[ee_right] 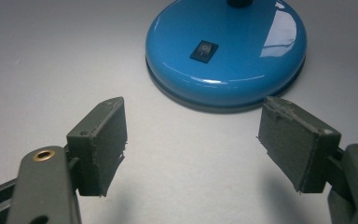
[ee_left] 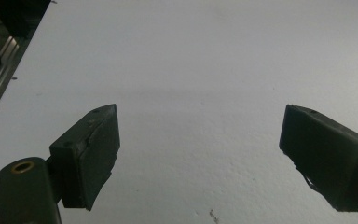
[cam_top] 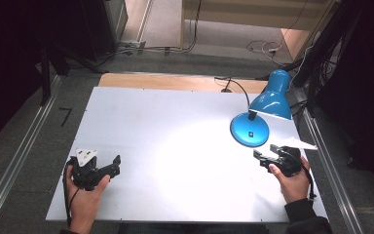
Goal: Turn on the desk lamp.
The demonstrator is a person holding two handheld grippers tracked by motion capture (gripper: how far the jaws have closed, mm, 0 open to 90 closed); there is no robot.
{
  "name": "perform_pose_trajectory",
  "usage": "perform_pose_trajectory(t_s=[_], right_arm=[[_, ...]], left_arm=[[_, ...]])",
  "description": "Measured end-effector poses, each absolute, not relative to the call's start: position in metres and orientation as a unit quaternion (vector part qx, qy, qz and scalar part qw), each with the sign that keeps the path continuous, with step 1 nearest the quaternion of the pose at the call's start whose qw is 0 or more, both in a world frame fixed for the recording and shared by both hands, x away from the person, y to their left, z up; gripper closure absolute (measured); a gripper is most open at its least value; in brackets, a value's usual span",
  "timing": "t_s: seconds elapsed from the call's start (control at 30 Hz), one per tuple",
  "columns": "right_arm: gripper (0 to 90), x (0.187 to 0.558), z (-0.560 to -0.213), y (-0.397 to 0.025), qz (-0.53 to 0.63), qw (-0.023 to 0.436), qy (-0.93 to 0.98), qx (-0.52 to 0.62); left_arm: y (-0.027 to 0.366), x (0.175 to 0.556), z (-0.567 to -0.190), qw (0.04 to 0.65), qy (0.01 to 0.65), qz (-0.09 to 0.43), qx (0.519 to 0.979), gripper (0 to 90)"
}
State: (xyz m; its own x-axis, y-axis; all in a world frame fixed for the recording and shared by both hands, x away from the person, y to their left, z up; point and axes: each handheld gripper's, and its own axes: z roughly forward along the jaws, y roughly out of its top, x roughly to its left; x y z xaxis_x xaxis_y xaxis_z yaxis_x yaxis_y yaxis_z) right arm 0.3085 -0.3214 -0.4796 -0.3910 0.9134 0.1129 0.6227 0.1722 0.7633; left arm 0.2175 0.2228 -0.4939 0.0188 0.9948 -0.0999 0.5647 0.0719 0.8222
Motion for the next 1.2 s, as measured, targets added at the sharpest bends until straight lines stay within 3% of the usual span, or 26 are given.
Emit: perform_pose_trajectory(t_s=[0.97,1.2], right_arm=[[21.8,0.279,-0.487,-0.362,0.366,0.190,0.724,0.553],[18.0,0.270,-0.491,-0.371,0.353,0.203,0.723,0.559]], left_arm=[[0.226,0.215,-0.494,0.366,0.641,0.289,0.609,13.4],[0.238,0.207,-0.495,0.370,0.658,0.277,0.595,13.4]])
